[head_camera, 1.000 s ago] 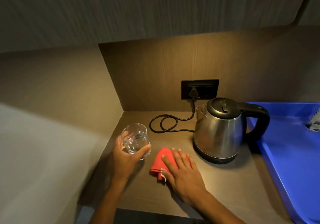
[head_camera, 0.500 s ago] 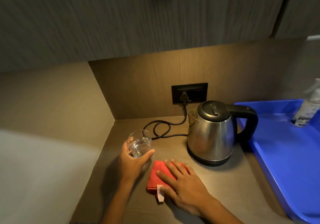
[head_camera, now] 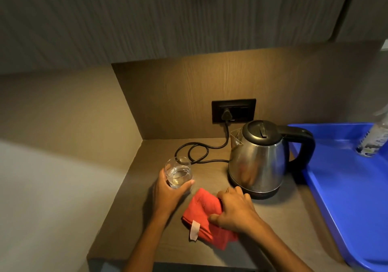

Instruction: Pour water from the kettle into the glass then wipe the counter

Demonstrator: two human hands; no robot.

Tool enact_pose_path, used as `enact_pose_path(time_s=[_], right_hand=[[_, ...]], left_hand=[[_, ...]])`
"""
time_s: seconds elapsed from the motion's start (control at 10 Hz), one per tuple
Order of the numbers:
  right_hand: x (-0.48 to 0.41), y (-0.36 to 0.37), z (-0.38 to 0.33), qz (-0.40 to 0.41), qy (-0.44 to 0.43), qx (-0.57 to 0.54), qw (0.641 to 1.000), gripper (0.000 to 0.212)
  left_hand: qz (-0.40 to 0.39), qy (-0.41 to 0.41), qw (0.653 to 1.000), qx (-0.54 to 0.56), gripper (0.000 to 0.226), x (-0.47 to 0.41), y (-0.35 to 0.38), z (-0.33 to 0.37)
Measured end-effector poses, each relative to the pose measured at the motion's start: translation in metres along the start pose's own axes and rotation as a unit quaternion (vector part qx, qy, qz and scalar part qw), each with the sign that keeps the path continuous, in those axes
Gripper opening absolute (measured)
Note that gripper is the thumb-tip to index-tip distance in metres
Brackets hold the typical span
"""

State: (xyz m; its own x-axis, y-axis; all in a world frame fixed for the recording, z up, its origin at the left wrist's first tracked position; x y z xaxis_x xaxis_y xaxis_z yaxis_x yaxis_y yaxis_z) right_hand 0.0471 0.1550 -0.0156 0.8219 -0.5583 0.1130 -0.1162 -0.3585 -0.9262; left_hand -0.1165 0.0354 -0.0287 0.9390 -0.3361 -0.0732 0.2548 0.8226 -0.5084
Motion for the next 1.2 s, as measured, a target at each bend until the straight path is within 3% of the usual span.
enact_pose_path(time_s=[0.1,0.2,0.3,0.4,0.5,0.6,0.7,0.8,0.9,1.0,1.1,1.2], right_hand=[[0.008,0.0,0.006,0.01,0.018,-0.121,0.992,0.033],[0.021,-0.01,0.022,-0.013,0.031,-0.27,0.962,0.03],[0.035,-0.032,0.037,-0.038,0.005,-0.41,0.911,0.029],[0.052,-0.063,0.061,-0.01,-0.013,-0.467,0.884,0.036],[0.075,-0.089,0.096,0.06,0.012,-0.553,0.831,0.051],[0.102,-0.109,0.135,0.187,0.085,-0.597,0.775,0.055],[0.125,-0.13,0.183,0.357,0.1,-0.439,0.818,0.036],[0.146,-0.149,0.232,0.39,0.111,-0.258,0.877,0.02],[0.163,-0.158,0.285,0.357,0.151,-0.146,0.91,0.018],[0.169,-0.157,0.328,0.285,0.197,-0.095,0.933,0.024],[0.172,-0.142,0.353,0.156,0.279,0.019,0.947,0.016],[0.176,-0.14,0.351,0.137,0.334,0.153,0.92,0.03]], left_hand=[[0.045,0.021,0.999,-0.002,0.117,0.018,-0.012,0.01],[0.098,0.143,0.985,0.011,0.083,0.056,-0.026,0.032],[-0.028,0.149,0.988,0.04,0.066,0.089,-0.014,0.052],[-0.189,0.084,0.973,0.101,0.07,0.118,0.016,0.072],[-0.24,0.048,0.946,0.215,0.064,0.142,0.043,0.101],[-0.259,0.05,0.93,0.256,0.06,0.158,0.077,0.133],[-0.256,0.142,0.936,0.197,0.045,0.174,0.122,0.167],[-0.268,0.267,0.922,0.084,0.028,0.205,0.169,0.199],[-0.3,0.311,0.901,-0.03,0.031,0.233,0.219,0.22],[-0.346,0.388,0.839,-0.162,0.034,0.255,0.264,0.231],[-0.399,0.405,0.771,-0.287,0.039,0.264,0.287,0.229],[-0.346,0.422,0.788,-0.285,0.047,0.257,0.281,0.235]])
Point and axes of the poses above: each hand's wrist, its own x-axis away from the middle knuckle, its own y-axis out of the palm, z = x × y, the point moved 5 cm from there along -x, towards the middle knuckle, and after that the axes turned 7 degrees about z, right-handed, at the moved point
